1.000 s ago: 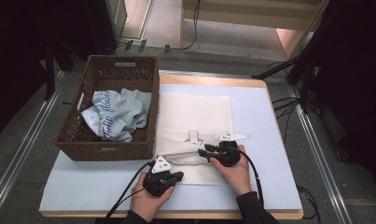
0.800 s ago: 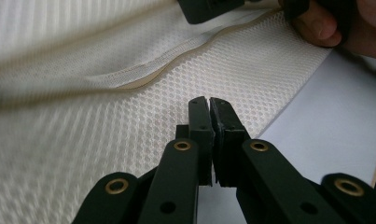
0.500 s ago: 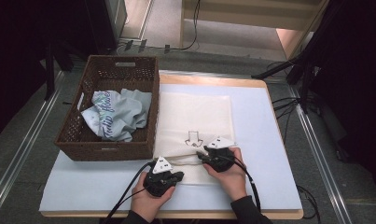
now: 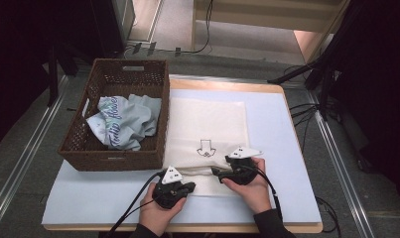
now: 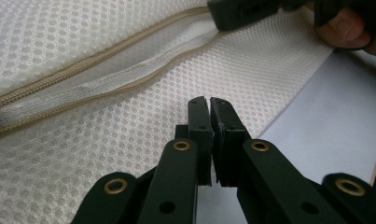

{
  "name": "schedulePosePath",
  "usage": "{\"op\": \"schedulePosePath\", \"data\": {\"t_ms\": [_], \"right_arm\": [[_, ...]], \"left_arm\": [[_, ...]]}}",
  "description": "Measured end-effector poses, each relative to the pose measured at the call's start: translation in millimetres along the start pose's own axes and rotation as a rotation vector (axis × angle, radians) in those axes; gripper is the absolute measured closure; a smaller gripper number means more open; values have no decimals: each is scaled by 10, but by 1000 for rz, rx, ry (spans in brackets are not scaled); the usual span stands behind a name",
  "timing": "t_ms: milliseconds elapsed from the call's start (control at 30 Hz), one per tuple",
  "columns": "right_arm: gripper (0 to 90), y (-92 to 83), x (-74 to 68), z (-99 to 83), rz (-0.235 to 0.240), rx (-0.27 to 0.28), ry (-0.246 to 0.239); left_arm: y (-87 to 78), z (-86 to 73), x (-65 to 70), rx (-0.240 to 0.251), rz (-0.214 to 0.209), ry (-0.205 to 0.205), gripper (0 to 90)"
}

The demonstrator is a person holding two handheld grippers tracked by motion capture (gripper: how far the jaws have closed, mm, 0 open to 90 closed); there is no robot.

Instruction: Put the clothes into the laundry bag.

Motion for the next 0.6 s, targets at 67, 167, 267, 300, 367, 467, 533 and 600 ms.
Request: {"op": "schedulePosePath", "data": {"t_ms": [67,167,267,300,367,467,533,600], "right_arm": [[219,46,-19,-16,-36,-18,-25],[202,87,-50,1,-86,-28,-28],[202,130,-71,27,-141,-33,-2],[194,144,-76,36,-159,-35,2],[170,171,-77,53,-172,-37,12],[145,198,-64,79,-182,-46,12],[152,215,-48,101,-183,-50,14],[177,223,-34,114,-180,-48,9]], "left_arm": [[-1,-1,8,2,7,5,874],[0,-2,10,1,9,3,873],[0,-2,14,3,9,6,868],[1,-1,14,2,9,5,867],[4,2,14,1,7,2,867],[11,10,10,-4,-4,-1,865],[13,10,7,-3,-13,-2,863],[13,9,7,-3,-13,-2,861]]}}
Point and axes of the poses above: each handheld gripper's, and its own axes: y roughly forward along the jaws, z roughly out of its top, x roughly to its right, the point moved 3 cm from there along y, roughly forward along the jaws, and after that the axes turned 8 degrees about z, right-handed, at the moved point
